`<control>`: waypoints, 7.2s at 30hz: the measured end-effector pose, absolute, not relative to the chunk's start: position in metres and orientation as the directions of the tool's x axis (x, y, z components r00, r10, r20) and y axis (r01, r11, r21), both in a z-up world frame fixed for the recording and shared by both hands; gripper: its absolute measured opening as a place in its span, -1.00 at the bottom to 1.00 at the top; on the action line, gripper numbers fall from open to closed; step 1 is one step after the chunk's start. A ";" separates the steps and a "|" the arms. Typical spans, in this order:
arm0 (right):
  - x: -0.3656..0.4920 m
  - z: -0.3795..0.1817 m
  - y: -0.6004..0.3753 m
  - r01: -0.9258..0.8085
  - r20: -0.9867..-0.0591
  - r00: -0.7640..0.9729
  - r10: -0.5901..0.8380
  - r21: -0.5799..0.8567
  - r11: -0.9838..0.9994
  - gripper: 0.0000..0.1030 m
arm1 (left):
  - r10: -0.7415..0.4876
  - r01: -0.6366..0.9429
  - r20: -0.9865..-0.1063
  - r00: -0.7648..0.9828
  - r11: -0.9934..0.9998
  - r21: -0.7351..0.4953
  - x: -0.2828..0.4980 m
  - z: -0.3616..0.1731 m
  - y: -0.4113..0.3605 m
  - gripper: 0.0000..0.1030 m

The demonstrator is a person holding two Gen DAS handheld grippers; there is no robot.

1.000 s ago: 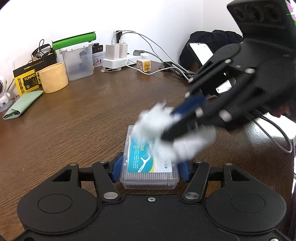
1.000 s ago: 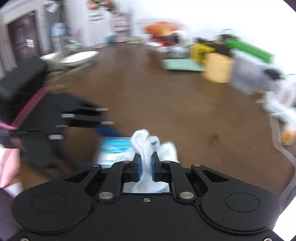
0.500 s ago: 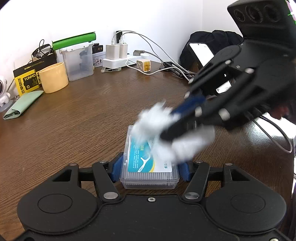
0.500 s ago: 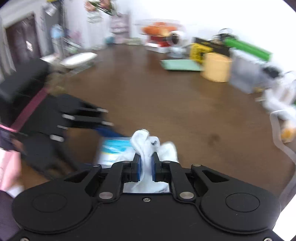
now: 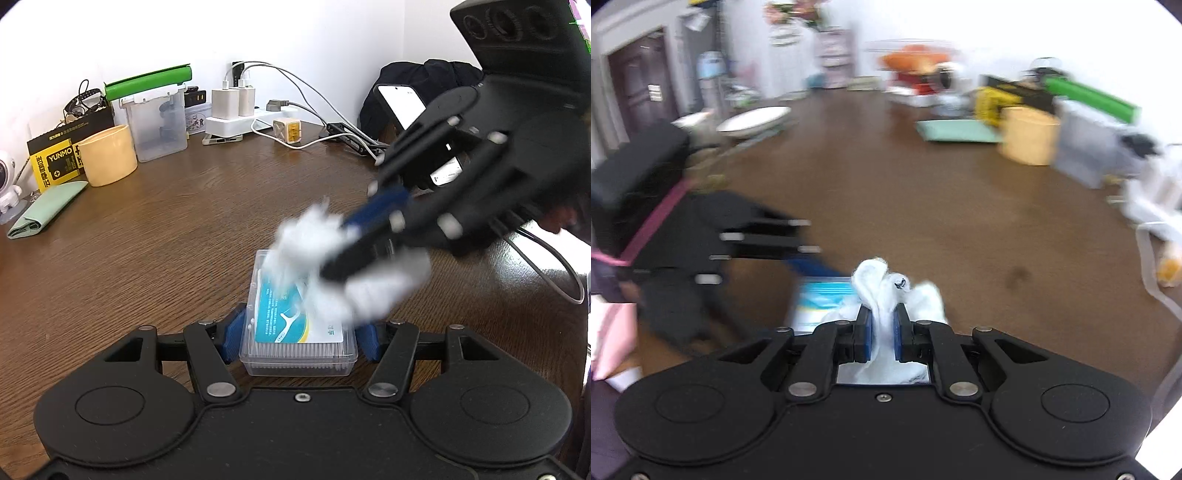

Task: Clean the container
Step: 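Rub the wipe across the box lid with the right gripper repeatedly, then keep wiping the floss box lid with the wipe in the right gripper, then wipe the box edge nearest the left gripper fingers with the right gripper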

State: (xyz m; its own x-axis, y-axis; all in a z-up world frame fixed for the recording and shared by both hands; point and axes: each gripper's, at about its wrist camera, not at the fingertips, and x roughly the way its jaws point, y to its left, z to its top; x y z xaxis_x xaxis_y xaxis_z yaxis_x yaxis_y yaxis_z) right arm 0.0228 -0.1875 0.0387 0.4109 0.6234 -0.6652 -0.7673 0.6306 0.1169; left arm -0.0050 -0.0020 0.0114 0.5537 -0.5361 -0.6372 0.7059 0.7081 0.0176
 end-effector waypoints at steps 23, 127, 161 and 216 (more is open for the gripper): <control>0.039 0.042 -0.175 -0.732 -0.670 0.517 0.532 -0.025 0.680 -0.77 | -0.534 0.704 -0.637 0.556 0.710 0.019 -0.006 0.012 -0.001 0.15; 0.022 0.033 -0.173 -0.728 -0.609 0.496 0.619 0.097 0.679 -0.77 | -0.547 0.714 -0.640 0.540 0.700 0.005 0.000 0.014 -0.004 0.14; 0.026 0.034 -0.190 -0.683 -0.609 0.546 0.576 0.075 0.727 -0.79 | -0.545 0.715 -0.638 0.545 0.699 0.014 -0.003 0.013 -0.005 0.15; 0.007 0.038 -0.174 -0.747 -0.598 0.509 0.619 0.049 0.663 -0.78 | -0.491 0.742 -0.633 0.599 0.637 0.208 0.005 0.014 -0.032 0.13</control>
